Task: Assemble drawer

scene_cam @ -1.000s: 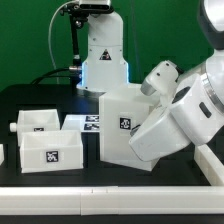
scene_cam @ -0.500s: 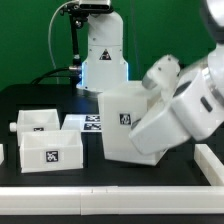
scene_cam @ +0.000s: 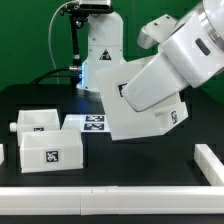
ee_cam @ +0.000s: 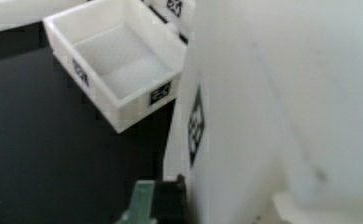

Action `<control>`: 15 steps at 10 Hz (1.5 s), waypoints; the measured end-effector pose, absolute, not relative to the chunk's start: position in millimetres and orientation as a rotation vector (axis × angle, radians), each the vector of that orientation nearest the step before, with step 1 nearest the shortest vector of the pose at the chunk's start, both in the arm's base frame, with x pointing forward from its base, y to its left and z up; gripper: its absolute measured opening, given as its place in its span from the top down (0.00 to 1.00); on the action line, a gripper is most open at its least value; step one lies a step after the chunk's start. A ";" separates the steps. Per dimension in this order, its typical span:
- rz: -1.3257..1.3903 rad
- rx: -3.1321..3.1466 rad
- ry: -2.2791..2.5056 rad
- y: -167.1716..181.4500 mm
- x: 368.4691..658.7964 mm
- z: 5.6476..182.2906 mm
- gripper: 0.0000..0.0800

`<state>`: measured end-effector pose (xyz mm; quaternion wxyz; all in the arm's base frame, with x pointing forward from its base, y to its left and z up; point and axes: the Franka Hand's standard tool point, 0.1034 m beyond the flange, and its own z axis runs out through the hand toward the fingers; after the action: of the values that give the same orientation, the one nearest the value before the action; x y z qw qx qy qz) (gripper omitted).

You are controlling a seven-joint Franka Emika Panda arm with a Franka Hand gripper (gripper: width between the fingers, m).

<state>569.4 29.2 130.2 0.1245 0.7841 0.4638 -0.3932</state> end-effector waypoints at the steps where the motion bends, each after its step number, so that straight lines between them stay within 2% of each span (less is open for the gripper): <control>1: -1.147 2.285 1.352 29.5 569.2 129.8 0.92; 2: -1.130 2.346 1.350 33.7 570.5 130.2 0.92; 4: -0.948 2.556 1.328 35.0 584.8 156.8 0.92; 5: -0.834 2.632 1.322 32.0 586.9 164.2 0.92; 9: -0.445 2.775 1.308 15.8 598.8 162.7 0.92; 12: -0.051 2.878 1.264 -10.2 594.3 152.9 0.92; 15: 0.032 2.915 1.211 -20.0 593.2 148.0 0.92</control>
Offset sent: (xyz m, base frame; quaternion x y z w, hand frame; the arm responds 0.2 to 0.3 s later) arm 0.0017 0.0131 0.0450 0.0737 0.2335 0.0179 0.9694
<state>593.2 -20.0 148.0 -0.0076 0.9234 0.3835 0.0100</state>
